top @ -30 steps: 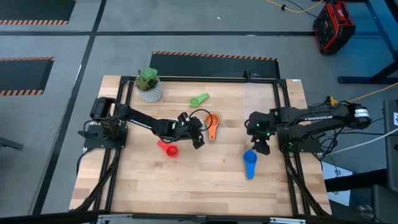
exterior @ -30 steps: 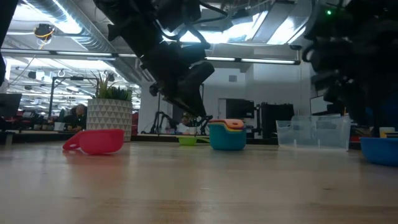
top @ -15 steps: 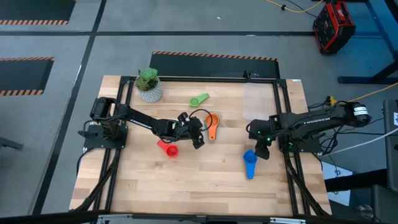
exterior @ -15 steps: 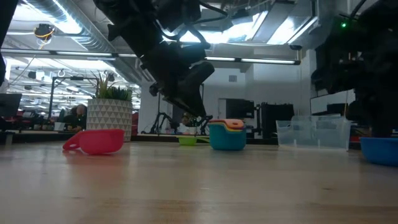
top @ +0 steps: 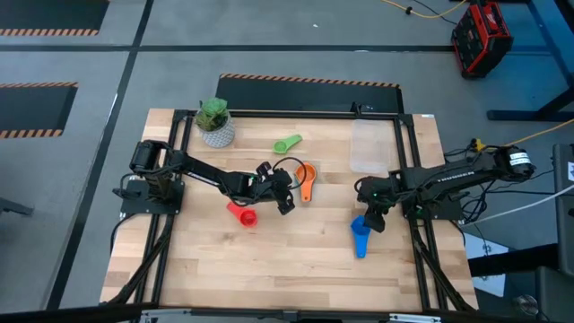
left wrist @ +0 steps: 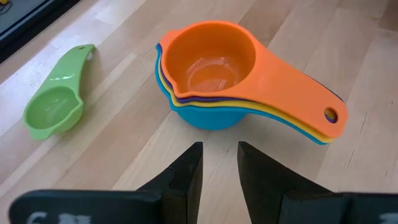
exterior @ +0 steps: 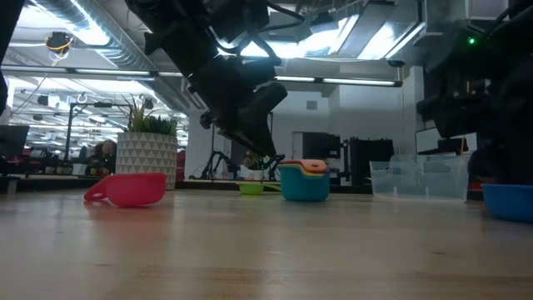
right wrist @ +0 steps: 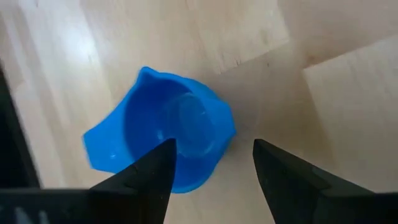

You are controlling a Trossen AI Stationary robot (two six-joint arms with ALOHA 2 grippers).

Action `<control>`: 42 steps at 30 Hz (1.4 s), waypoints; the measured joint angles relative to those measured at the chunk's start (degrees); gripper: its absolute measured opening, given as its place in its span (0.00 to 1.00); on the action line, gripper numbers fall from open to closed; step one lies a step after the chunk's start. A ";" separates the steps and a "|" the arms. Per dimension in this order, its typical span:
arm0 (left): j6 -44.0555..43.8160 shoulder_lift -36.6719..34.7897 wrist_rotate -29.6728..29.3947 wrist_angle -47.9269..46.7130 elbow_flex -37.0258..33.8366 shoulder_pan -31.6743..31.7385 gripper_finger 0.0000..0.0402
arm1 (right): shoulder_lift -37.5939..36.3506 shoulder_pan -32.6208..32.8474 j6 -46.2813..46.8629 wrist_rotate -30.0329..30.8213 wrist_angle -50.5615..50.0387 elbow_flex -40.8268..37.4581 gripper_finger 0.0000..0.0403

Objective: Nest measuring cups in basket

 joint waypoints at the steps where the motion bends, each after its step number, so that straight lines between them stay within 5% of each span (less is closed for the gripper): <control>1: -0.01 0.00 0.00 0.00 0.00 0.00 0.23 | 0.00 0.00 -0.05 0.95 -0.06 -0.10 0.54; 8: -0.08 0.00 0.00 -0.02 0.00 0.00 0.23 | 0.15 -0.04 0.28 2.45 0.73 -1.60 0.49; 22: -0.10 0.00 0.00 -0.02 0.00 0.00 0.23 | 0.17 -0.04 1.47 2.61 2.29 -2.14 0.22; 42: -0.08 0.00 0.00 -0.02 0.00 0.00 0.23 | 0.17 -0.04 1.64 3.94 2.59 -2.14 0.05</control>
